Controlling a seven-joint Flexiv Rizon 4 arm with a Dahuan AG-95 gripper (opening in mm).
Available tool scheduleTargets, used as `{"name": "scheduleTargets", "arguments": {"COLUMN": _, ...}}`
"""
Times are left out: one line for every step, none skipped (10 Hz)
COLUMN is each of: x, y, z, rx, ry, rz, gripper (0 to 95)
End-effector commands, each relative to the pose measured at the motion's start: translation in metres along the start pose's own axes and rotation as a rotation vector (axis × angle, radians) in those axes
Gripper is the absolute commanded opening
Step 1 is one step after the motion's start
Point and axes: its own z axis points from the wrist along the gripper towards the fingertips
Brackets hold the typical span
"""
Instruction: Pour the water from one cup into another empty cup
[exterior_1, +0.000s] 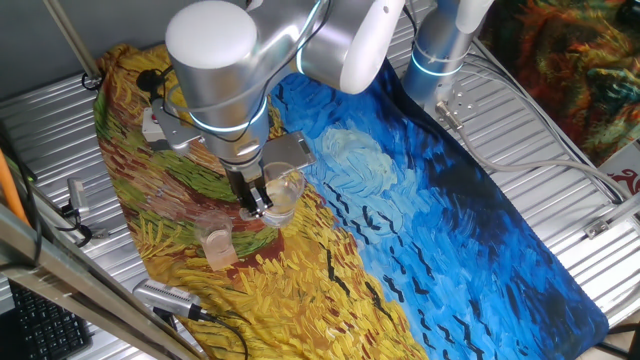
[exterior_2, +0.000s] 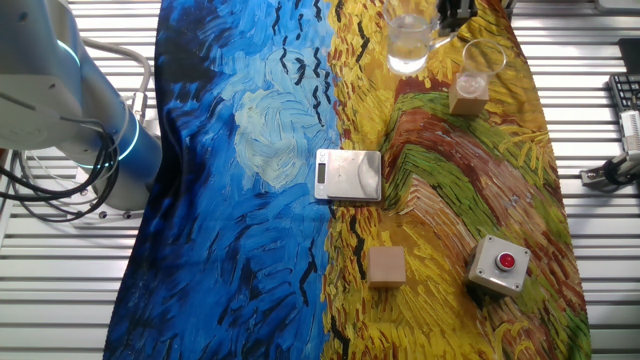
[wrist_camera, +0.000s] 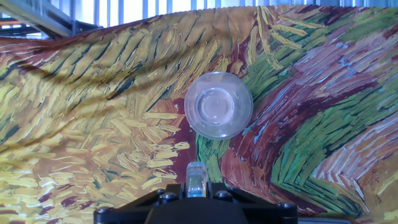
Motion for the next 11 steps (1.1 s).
{"name": "scheduleTargets", "arguments": {"x": 0.0003, "y": -0.0001, "z": -0.0002, "rx": 0.001, "ry": 0.004, "rz": -0.015, "gripper": 0.0}}
{"name": "scheduleTargets", "arguments": {"x": 0.0002, "y": -0.0001, "z": 0.0000, "rx": 0.001, "ry": 0.005, "rz": -0.018, "gripper": 0.0}}
{"name": "scheduleTargets", "arguments": {"x": 0.0002, "y": -0.0001, "z": 0.0000, "rx": 0.001, "ry": 0.004, "rz": -0.021, "gripper": 0.0}}
{"name": "scheduleTargets", "arguments": {"x": 0.0002, "y": -0.0001, "z": 0.0000, "rx": 0.001, "ry": 0.006, "rz": -0.021, "gripper": 0.0}}
{"name": "scheduleTargets", "arguments": {"x": 0.0002, "y": -0.0001, "z": 0.0000, "rx": 0.001, "ry": 0.010, "rz": -0.017, "gripper": 0.0}}
{"name": "scheduleTargets", "arguments": {"x": 0.0002, "y": -0.0001, "z": 0.0000, "rx": 0.001, "ry": 0.010, "rz": -0.017, "gripper": 0.0}}
{"name": "scheduleTargets", "arguments": {"x": 0.0002, "y": -0.0001, "z": 0.0000, "rx": 0.002, "ry": -0.002, "rz": -0.025, "gripper": 0.0}}
{"name": "scheduleTargets", "arguments": {"x": 0.0002, "y": -0.0001, "z": 0.0000, "rx": 0.001, "ry": -0.007, "rz": -0.053, "gripper": 0.0}}
{"name": "scheduleTargets", "arguments": {"x": 0.0002, "y": -0.0001, "z": 0.0000, "rx": -0.001, "ry": -0.011, "rz": -0.094, "gripper": 0.0}}
{"name": "scheduleTargets", "arguments": {"x": 0.0002, "y": -0.0001, "z": 0.0000, "rx": -0.003, "ry": -0.008, "rz": -0.123, "gripper": 0.0}}
{"name": "scheduleTargets", "arguments": {"x": 0.0002, "y": -0.0001, "z": 0.0000, "rx": -0.014, "ry": 0.006, "rz": -0.168, "gripper": 0.0}}
